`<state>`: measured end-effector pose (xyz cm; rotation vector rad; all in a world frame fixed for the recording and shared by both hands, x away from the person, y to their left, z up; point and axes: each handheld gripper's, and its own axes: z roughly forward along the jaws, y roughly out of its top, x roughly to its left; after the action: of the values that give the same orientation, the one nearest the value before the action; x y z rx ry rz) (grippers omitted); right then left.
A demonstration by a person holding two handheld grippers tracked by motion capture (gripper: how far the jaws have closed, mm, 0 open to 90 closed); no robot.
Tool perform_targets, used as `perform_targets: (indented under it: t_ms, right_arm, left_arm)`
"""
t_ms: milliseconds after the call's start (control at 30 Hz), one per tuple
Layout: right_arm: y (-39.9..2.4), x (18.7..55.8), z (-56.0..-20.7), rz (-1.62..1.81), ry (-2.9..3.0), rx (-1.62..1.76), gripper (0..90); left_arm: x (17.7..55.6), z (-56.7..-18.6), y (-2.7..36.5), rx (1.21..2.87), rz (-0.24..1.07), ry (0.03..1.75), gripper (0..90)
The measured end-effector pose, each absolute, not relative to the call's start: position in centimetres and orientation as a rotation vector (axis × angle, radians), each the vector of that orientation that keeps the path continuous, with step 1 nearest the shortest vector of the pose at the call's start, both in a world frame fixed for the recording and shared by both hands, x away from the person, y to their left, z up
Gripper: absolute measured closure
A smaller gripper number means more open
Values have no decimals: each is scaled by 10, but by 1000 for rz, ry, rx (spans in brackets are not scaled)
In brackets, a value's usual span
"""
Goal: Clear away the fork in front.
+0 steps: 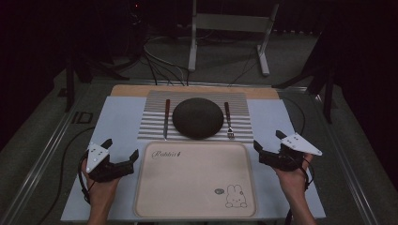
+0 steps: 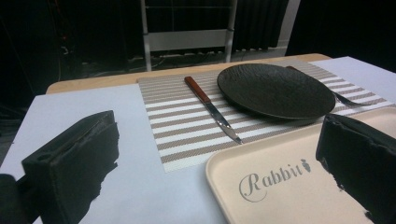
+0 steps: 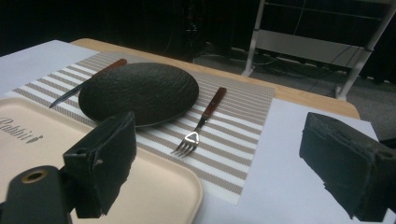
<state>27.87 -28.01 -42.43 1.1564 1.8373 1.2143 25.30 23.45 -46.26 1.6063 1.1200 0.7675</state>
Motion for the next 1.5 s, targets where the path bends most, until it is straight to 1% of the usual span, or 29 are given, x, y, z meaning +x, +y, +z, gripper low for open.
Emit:
perform_targets:
  t_ms: [900,1233,1500]
  right_arm:
    - [-258,325,-411,1129,1872,1158,109]
    - [-246,354,-409,1105,1892,1184,109]
    - [-240,369,-410,1115,1894,1218,109]
  left_arm:
    - [254,-463,234,1622,773,1122,0]
    - [254,-463,234,1623,775,1121,0]
    - [255,-463,233,1626,774,1118,0]
